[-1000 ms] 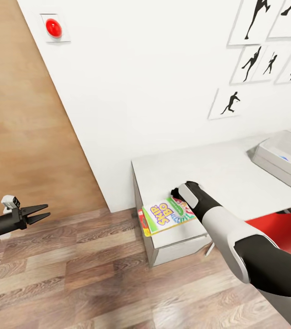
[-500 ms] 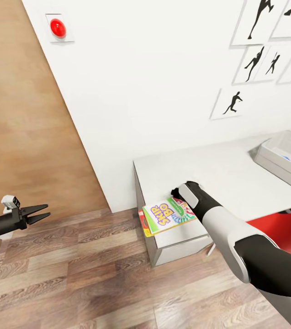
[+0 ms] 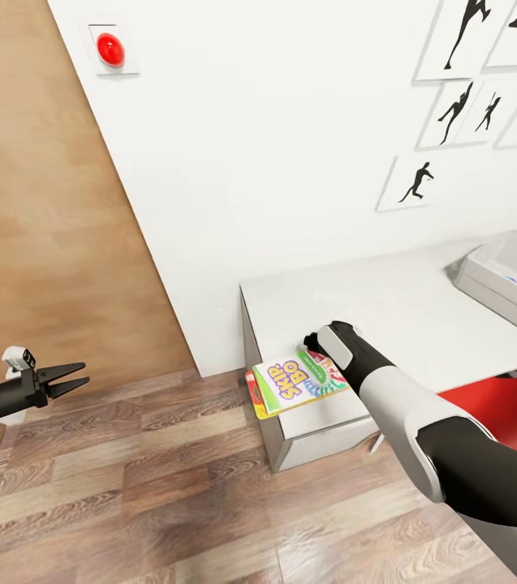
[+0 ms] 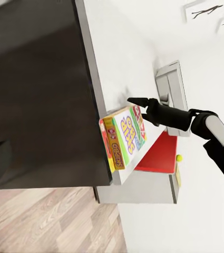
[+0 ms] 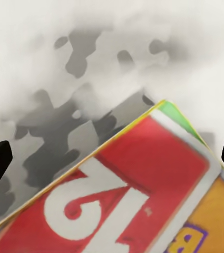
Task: Put all the toys in the child's room - the three board games (two on the bed and one on the table), the two jigsaw puzzles on the table, and the tennis ball on the table - inside the toy box on the table in the child's room.
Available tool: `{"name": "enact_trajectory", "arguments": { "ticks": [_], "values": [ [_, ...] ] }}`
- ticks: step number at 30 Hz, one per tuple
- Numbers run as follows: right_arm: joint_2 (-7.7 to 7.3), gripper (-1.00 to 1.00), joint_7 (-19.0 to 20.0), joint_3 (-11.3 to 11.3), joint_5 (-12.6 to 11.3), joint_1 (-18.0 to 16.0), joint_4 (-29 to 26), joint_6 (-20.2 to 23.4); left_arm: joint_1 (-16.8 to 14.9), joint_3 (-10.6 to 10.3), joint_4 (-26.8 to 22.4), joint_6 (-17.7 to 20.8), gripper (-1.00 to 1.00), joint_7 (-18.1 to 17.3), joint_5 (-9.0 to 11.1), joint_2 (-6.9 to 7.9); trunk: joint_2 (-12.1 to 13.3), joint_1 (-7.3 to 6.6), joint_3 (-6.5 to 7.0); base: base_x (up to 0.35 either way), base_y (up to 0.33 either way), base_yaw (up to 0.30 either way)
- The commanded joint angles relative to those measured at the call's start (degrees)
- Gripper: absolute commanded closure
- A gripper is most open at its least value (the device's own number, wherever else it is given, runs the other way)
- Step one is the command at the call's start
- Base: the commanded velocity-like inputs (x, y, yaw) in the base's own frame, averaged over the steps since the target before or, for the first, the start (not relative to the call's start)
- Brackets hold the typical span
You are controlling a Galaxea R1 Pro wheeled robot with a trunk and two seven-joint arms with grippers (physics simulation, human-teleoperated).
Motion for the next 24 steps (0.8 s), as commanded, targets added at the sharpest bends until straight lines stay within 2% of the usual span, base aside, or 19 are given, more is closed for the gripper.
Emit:
{"name": "enact_trajectory", "arguments": {
  "ticks": [1,24],
  "values": [
    [-0.05,-1.0,-0.4,0.5,-0.5,-0.1,-0.1,0.2,0.0,0.0,0.0,0.5,-1.0,-0.1,0.1,0.02,-0.1,0.03,-0.09,0.0,0.002,0.0],
    [-0.05,-1.0,-0.4,0.5,-0.5,-0.1,-0.7,-0.1,0.0,0.0,0.0,0.5,-1.0,-0.1,0.1,0.01,-0.1,0.03,0.2,0.0,0.03,0.0]
  ]
}}
